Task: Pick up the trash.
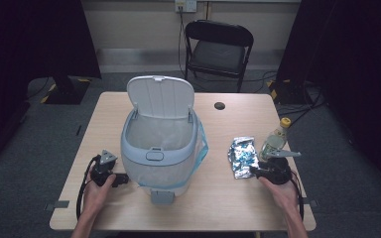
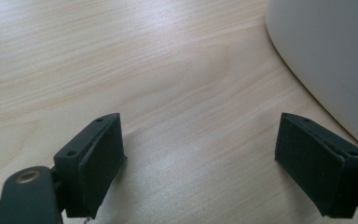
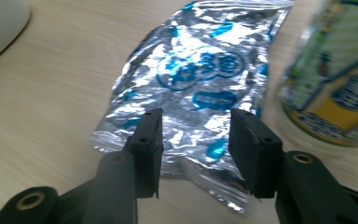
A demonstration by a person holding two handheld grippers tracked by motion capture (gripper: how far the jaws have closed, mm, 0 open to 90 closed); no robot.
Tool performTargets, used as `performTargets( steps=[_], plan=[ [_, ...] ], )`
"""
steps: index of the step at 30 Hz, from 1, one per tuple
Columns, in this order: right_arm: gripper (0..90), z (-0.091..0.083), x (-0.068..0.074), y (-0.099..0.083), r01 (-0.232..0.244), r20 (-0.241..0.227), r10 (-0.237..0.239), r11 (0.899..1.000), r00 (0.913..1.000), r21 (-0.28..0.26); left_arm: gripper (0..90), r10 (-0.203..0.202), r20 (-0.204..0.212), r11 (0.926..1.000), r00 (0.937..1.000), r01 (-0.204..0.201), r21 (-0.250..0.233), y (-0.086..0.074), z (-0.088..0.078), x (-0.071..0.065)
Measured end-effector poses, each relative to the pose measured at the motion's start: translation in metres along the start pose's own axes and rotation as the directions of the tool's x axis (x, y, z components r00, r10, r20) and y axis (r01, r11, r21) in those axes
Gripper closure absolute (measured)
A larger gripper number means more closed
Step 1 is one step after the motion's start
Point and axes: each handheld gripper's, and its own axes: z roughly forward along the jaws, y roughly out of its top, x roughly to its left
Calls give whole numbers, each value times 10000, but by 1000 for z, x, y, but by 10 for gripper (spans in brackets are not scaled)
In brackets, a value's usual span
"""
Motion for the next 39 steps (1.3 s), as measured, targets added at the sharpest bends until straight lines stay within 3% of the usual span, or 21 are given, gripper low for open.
performTargets(
  steps=[3, 6, 13, 17, 21, 24, 28, 39],
  plan=[
    [595, -2, -11, -3, -365, 203, 370, 9991, 9991, -210, 148, 2, 0, 10000, 10000, -2, 0, 0, 0, 0],
    [628, 1, -18, -6, -418, 402, 423, 9990, 9983, -130, 148, 0, -1, 10000, 10000, 0, 1, 0, 0, 0],
    [663, 13, -17, -7, -36, 917, -2, 9992, 9958, 405, 148, 4, -2, 10000, 10000, -4, 3, 0, 0, 0],
    [665, 15, -18, -9, -74, 966, 36, 9992, 9953, 395, 148, 5, -1, 10000, 10000, -5, 2, 0, 0, 0],
    [680, 16, -11, -10, 261, 1144, -300, 9990, 9930, 356, 148, 3, -1, 10000, 10000, -3, 3, 0, 0, 0],
    [759, 18, -7, -9, 441, 978, -470, 9985, 9941, 317, 148, 3, -2, 10000, 10000, -3, 1, 0, 0, 0],
    [888, 18, -8, -9, 27, 671, -45, 9996, 9977, 271, 148, 5, -1, 10000, 10000, -5, 5, 0, 0, 0],
    [900, 14, -11, -8, -518, 247, 520, 9986, 9983, -103, 147, -56, 55, 10000, 10000, 56, 5, 0, 0, 0]
  ],
)
